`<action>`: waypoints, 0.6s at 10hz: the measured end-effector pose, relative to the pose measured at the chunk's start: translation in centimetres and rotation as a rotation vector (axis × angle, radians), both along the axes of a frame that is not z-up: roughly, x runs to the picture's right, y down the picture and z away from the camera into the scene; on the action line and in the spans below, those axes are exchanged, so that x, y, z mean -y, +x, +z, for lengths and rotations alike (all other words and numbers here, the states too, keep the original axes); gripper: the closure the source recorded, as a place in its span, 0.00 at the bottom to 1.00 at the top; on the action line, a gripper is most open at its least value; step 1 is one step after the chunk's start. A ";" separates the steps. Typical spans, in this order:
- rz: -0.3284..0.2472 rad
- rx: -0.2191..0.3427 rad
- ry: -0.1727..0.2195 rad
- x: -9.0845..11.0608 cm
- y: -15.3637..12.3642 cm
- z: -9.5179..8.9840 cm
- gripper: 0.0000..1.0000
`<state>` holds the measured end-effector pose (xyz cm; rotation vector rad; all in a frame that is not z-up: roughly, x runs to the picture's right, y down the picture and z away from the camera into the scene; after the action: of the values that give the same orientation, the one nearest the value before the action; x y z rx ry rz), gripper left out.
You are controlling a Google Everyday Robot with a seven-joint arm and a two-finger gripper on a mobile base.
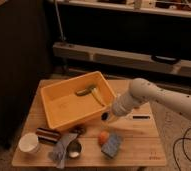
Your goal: Place brush in table surface
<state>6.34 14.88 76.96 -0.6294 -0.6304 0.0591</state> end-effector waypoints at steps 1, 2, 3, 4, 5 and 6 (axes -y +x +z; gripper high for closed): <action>0.007 -0.006 0.003 -0.2 0.3 1.4 0.90; 0.013 -0.018 0.006 -0.3 0.9 2.9 0.90; 0.019 -0.033 0.006 -0.3 1.5 3.4 0.90; 0.026 -0.046 0.003 -0.4 2.1 3.5 0.90; 0.032 -0.054 -0.004 -0.5 2.6 3.8 0.89; 0.029 -0.051 -0.016 -1.0 2.3 4.5 0.82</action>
<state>8.68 15.89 81.48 -0.6325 -0.5906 0.1074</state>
